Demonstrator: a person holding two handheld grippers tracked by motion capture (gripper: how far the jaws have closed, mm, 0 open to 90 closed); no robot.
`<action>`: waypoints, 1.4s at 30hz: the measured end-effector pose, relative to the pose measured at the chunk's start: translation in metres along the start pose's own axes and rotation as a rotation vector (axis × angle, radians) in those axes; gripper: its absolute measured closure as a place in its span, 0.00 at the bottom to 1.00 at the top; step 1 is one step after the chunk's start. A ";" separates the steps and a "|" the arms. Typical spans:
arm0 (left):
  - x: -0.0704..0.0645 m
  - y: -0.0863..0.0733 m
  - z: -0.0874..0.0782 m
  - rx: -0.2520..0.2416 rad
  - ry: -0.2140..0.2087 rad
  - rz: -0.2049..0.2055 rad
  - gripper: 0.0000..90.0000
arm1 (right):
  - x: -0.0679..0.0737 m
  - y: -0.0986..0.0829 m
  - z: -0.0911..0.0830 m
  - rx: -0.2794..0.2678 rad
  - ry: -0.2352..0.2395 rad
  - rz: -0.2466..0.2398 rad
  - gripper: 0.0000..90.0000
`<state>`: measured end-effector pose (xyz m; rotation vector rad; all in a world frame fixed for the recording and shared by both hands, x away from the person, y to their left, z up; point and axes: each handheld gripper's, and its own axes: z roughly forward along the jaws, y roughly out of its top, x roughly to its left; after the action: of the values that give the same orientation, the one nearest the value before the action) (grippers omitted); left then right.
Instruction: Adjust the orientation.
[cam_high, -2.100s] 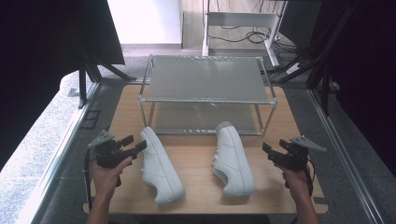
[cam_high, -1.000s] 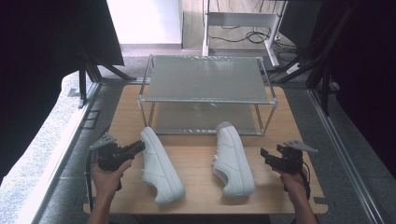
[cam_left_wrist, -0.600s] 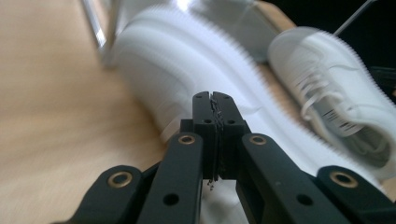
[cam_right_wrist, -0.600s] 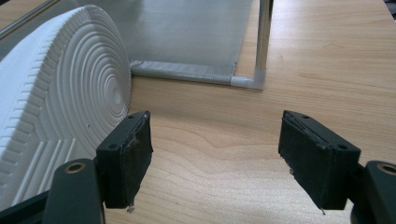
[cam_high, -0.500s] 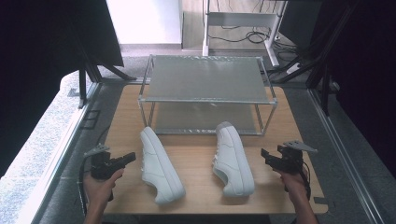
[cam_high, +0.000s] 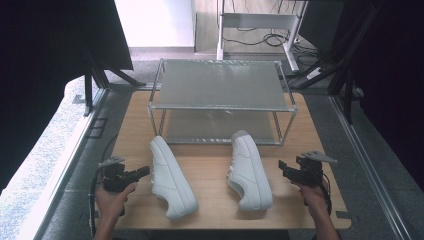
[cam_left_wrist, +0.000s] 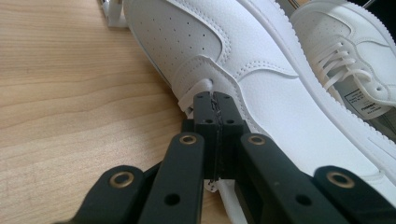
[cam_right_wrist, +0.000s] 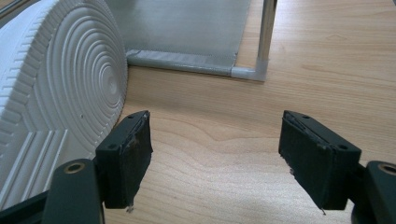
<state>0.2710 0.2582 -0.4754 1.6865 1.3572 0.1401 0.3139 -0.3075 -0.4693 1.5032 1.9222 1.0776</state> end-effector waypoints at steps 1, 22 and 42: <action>-0.001 0.000 0.002 0.006 -0.005 0.001 1.00 | 0.000 0.000 0.000 0.001 0.000 -0.002 0.29; -0.012 0.007 0.011 0.006 -0.007 0.028 1.00 | -0.004 -0.001 0.000 0.010 -0.018 0.011 0.29; -0.056 0.063 0.080 0.051 -0.108 0.078 1.00 | -0.020 -0.006 -0.004 0.009 -0.051 0.067 0.29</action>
<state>0.3422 0.1697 -0.4508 1.7647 1.2249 0.0589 0.3134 -0.3279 -0.4741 1.5950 1.8561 1.0506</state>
